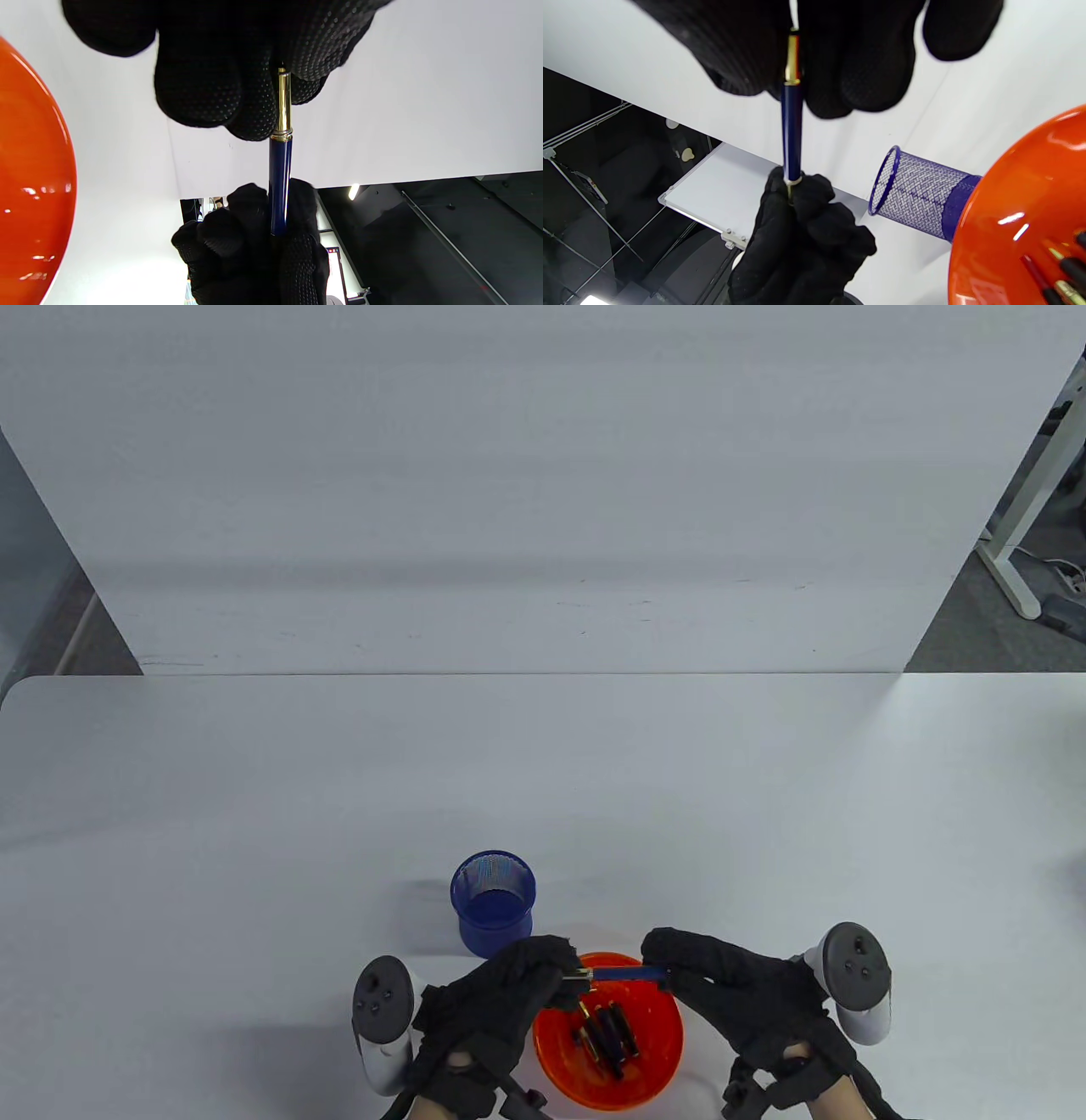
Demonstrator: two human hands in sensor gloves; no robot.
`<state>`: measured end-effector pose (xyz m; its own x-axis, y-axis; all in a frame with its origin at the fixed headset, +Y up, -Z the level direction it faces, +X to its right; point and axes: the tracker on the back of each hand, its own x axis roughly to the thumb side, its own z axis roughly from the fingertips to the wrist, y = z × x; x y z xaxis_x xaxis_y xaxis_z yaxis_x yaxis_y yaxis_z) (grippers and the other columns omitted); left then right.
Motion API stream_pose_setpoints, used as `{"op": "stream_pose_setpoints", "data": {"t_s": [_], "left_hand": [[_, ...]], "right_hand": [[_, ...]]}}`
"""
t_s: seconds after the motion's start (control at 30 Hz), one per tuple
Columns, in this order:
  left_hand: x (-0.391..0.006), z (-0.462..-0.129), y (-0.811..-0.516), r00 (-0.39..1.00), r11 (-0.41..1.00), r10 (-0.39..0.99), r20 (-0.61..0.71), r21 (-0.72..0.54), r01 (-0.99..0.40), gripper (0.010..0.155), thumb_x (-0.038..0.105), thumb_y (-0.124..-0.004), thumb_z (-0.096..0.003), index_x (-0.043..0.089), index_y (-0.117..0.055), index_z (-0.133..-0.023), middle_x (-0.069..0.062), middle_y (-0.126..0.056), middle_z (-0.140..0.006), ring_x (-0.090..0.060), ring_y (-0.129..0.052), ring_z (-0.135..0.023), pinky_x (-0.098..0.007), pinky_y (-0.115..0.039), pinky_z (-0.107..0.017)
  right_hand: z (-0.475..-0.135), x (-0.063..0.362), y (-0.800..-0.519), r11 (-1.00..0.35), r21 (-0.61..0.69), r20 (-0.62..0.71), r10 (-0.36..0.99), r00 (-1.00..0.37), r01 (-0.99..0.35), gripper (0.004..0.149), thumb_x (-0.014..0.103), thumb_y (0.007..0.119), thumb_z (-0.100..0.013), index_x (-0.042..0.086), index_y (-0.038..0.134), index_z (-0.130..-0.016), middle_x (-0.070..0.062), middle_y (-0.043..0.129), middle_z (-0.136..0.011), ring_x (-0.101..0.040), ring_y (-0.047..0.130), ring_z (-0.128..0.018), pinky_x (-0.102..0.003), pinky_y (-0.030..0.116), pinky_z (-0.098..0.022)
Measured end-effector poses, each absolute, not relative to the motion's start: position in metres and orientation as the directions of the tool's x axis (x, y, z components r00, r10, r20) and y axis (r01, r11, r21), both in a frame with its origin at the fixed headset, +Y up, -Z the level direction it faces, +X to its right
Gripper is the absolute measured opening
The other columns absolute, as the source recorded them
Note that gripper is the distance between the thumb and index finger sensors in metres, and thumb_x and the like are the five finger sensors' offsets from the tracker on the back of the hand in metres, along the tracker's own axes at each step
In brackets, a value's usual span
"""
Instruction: Assemble fountain pens from components
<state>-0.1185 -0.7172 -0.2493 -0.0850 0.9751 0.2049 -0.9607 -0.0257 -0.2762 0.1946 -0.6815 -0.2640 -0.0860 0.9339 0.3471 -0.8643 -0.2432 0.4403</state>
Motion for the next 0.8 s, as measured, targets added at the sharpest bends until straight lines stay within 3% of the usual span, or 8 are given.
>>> {"op": "stream_pose_setpoints", "data": {"t_s": [0.1,0.2,0.57,0.7,0.8], "left_hand": [[-0.1191,-0.2492,-0.7177,-0.11,-0.053,0.974,0.199,-0.272,-0.961,0.039,0.019,-0.078,-0.0584,0.01,-0.082,-0.096,-0.023,-0.096,-0.083,-0.044,-0.099,-0.064,-0.068,-0.069,-0.055],[-0.1194,-0.2493,-0.7173,-0.091,-0.032,0.974,0.206,-0.272,-0.962,0.039,0.019,-0.078,-0.0584,0.01,-0.082,-0.096,-0.023,-0.096,-0.083,-0.044,-0.099,-0.064,-0.068,-0.069,-0.056],[-0.1173,-0.2486,-0.717,-0.077,-0.016,0.974,0.214,-0.273,-0.962,0.039,0.019,-0.077,-0.0585,0.01,-0.082,-0.096,-0.023,-0.096,-0.084,-0.044,-0.098,-0.065,-0.068,-0.069,-0.056],[-0.1186,-0.2491,-0.7174,-0.072,-0.012,0.974,0.216,-0.265,-0.964,0.039,0.019,-0.077,-0.0585,0.01,-0.082,-0.096,-0.023,-0.096,-0.084,-0.044,-0.098,-0.065,-0.068,-0.069,-0.056],[-0.1185,-0.2489,-0.7179,-0.09,-0.033,0.974,0.208,-0.265,-0.964,0.039,0.019,-0.077,-0.0585,0.01,-0.082,-0.096,-0.024,-0.096,-0.084,-0.044,-0.098,-0.065,-0.068,-0.069,-0.056]], "right_hand": [[-0.2631,0.1939,-0.68,-0.252,0.456,0.359,0.93,-0.083,-0.854,0.042,0.021,0.084,-0.055,0.024,0.082,-0.097,-0.024,0.08,-0.104,-0.047,0.082,-0.08,-0.07,0.058,-0.065],[-0.2632,0.1932,-0.6803,-0.254,0.438,0.359,0.929,-0.091,-0.862,0.039,0.017,0.083,-0.054,0.02,0.085,-0.093,-0.023,0.084,-0.1,-0.046,0.085,-0.078,-0.07,0.06,-0.065],[-0.2654,0.1929,-0.6859,-0.227,0.415,0.335,0.939,-0.084,-0.881,0.043,0.027,0.079,-0.057,0.01,0.08,-0.096,-0.021,0.096,-0.084,-0.043,0.092,-0.065,-0.068,0.064,-0.062],[-0.2649,0.1931,-0.6848,-0.221,0.461,0.318,0.945,-0.072,-0.859,0.05,0.03,0.082,-0.057,0.015,0.073,-0.103,-0.027,0.086,-0.098,-0.048,0.086,-0.074,-0.069,0.061,-0.063],[-0.2648,0.1931,-0.6834,-0.227,0.461,0.326,0.943,-0.074,-0.858,0.045,0.024,0.083,-0.056,0.021,0.077,-0.1,-0.026,0.083,-0.101,-0.047,0.085,-0.077,-0.07,0.06,-0.064]]}}
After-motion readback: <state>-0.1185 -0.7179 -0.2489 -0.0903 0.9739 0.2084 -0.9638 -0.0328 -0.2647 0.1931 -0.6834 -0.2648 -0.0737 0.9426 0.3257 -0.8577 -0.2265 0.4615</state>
